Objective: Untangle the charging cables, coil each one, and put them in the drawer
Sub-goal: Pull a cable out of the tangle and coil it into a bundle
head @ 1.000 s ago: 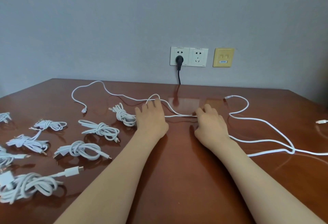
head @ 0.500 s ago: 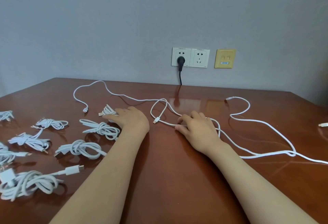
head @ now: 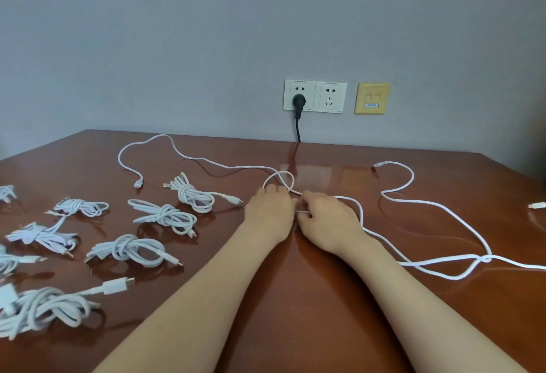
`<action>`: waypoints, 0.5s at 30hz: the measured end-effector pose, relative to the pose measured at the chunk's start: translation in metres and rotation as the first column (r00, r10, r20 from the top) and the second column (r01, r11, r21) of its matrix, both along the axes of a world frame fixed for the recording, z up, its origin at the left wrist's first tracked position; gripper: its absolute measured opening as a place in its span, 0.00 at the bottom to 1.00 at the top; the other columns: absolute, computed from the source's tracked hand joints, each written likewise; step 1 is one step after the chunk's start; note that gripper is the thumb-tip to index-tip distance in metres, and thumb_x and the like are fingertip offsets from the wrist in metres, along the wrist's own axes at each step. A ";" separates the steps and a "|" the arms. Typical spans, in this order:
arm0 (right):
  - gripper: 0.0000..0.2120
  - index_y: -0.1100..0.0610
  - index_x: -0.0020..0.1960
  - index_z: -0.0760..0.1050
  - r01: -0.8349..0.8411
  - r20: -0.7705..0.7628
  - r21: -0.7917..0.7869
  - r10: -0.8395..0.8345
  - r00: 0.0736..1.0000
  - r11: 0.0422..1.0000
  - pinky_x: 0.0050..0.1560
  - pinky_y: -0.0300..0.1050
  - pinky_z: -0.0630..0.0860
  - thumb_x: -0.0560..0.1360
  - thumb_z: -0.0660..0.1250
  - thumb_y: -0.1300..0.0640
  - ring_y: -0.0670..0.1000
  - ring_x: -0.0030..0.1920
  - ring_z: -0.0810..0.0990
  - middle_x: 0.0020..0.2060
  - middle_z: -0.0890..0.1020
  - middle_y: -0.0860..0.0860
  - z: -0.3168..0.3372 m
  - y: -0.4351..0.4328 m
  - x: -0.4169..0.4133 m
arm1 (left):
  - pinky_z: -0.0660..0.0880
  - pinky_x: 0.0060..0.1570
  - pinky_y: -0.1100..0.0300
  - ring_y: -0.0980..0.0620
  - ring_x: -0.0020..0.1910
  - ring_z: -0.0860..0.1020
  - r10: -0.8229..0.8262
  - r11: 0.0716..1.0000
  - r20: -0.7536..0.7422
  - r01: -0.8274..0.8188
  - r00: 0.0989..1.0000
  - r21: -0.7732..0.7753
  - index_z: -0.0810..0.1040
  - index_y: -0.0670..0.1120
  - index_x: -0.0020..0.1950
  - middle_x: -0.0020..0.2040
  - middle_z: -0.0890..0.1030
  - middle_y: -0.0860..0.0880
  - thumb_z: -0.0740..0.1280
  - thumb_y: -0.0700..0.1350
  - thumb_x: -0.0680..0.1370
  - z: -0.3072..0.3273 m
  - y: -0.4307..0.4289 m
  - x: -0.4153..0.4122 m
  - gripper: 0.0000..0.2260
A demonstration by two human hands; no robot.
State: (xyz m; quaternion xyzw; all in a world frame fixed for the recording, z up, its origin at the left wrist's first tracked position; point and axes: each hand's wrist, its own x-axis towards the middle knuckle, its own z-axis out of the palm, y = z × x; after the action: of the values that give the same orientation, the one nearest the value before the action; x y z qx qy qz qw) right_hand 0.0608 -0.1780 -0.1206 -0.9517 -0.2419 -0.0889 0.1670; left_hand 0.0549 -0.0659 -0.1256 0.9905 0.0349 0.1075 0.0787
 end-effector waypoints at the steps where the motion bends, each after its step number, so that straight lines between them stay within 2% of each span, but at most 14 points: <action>1: 0.04 0.55 0.44 0.65 0.009 -0.010 0.010 -0.009 1.000 1.000 0.42 0.43 0.63 0.76 0.57 0.55 0.56 0.51 0.74 0.48 0.77 0.53 0.000 0.000 0.000 | 0.65 0.59 0.52 0.41 0.64 0.68 -0.003 0.999 0.002 0.003 1.000 -0.048 0.67 0.39 0.65 0.65 0.69 0.41 0.53 0.48 0.83 0.000 0.001 0.000 0.17; 4: 0.09 0.53 0.40 0.66 0.055 -0.037 0.036 -0.054 0.998 0.998 0.42 0.44 0.64 0.76 0.59 0.49 0.54 0.46 0.74 0.42 0.76 0.50 0.002 0.000 -0.001 | 0.66 0.55 0.55 0.42 0.60 0.71 0.012 0.983 0.053 -0.002 0.999 -0.183 0.71 0.40 0.60 0.61 0.72 0.41 0.58 0.43 0.81 0.004 0.006 0.003 0.11; 6: 0.11 0.53 0.43 0.68 0.065 -0.042 0.028 -0.063 0.997 0.998 0.42 0.45 0.66 0.76 0.59 0.46 0.54 0.47 0.75 0.43 0.79 0.50 0.002 0.000 -0.001 | 0.67 0.54 0.56 0.43 0.58 0.73 0.037 0.937 0.065 -0.012 0.997 -0.350 0.73 0.41 0.55 0.57 0.75 0.43 0.59 0.39 0.79 0.005 0.008 0.004 0.08; 7: 0.11 0.53 0.43 0.69 0.066 -0.044 0.018 -0.065 0.997 0.998 0.42 0.45 0.66 0.76 0.59 0.46 0.54 0.49 0.76 0.45 0.80 0.51 0.001 0.000 0.000 | 0.70 0.54 0.55 0.42 0.56 0.75 0.054 0.863 0.057 -0.018 0.997 -0.505 0.73 0.42 0.51 0.54 0.77 0.43 0.58 0.38 0.78 0.004 0.008 0.005 0.05; 8: 0.10 0.53 0.43 0.69 0.068 -0.042 0.019 -0.067 0.997 0.998 0.42 0.45 0.66 0.77 0.60 0.47 0.55 0.50 0.76 0.46 0.80 0.52 0.001 0.000 0.000 | 0.73 0.53 0.54 0.42 0.53 0.77 0.062 0.721 0.042 -0.016 0.997 -0.692 0.72 0.43 0.46 0.51 0.78 0.42 0.58 0.37 0.78 0.005 0.008 0.006 0.05; 9: 0.09 0.54 0.43 0.69 0.072 -0.040 0.037 -0.070 0.997 0.997 0.42 0.45 0.66 0.77 0.60 0.49 0.56 0.51 0.76 0.47 0.80 0.53 0.000 -0.001 0.002 | 0.76 0.51 0.52 0.42 0.48 0.79 0.065 0.522 0.021 -0.016 0.998 -0.853 0.71 0.43 0.44 0.48 0.78 0.42 0.56 0.35 0.78 0.007 0.007 0.006 0.07; 10: 0.08 0.55 0.43 0.70 0.076 -0.044 0.074 -0.072 0.996 0.994 0.42 0.45 0.66 0.77 0.60 0.51 0.57 0.51 0.76 0.47 0.80 0.54 0.000 -0.002 0.003 | 0.78 0.46 0.54 0.44 0.43 0.79 0.046 0.315 -0.022 -0.035 0.999 -0.948 0.69 0.42 0.46 0.46 0.77 0.43 0.55 0.32 0.78 0.010 0.006 0.004 0.08; 11: 0.08 0.57 0.44 0.72 0.079 -0.060 0.128 -0.071 0.996 0.989 0.42 0.46 0.67 0.77 0.60 0.53 0.57 0.49 0.77 0.45 0.81 0.55 0.000 -0.003 0.005 | 0.79 0.42 0.56 0.46 0.39 0.78 0.013 0.176 -0.054 -0.055 0.998 -0.983 0.67 0.41 0.50 0.47 0.76 0.43 0.53 0.30 0.78 0.013 0.007 0.002 0.09; 13: 0.08 0.60 0.44 0.73 0.080 -0.144 0.292 -0.039 0.989 0.953 0.39 0.43 0.71 0.78 0.58 0.58 0.54 0.39 0.79 0.37 0.81 0.55 0.001 -0.004 0.009 | 0.77 0.42 0.55 0.45 0.40 0.78 -0.032 0.066 -0.081 -0.079 0.996 -0.995 0.64 0.41 0.60 0.53 0.73 0.42 0.52 0.27 0.78 0.017 0.007 -0.001 0.15; 15: 0.07 0.58 0.43 0.72 0.101 -0.253 0.416 0.008 0.967 0.904 0.30 0.36 0.71 0.76 0.56 0.63 0.48 0.27 0.75 0.29 0.79 0.51 0.002 -0.003 0.009 | 0.75 0.46 0.52 0.42 0.45 0.78 -0.047 0.022 -0.088 -0.087 0.995 -0.996 0.63 0.40 0.66 0.57 0.72 0.40 0.51 0.26 0.77 0.020 0.007 -0.002 0.20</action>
State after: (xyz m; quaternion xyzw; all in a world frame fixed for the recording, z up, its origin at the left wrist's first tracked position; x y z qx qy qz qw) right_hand 0.0697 -0.1806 -0.1182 -0.9014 -0.1711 -0.0235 0.3971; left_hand 0.0524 -0.0587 -0.1052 0.6559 0.1179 0.0060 0.7455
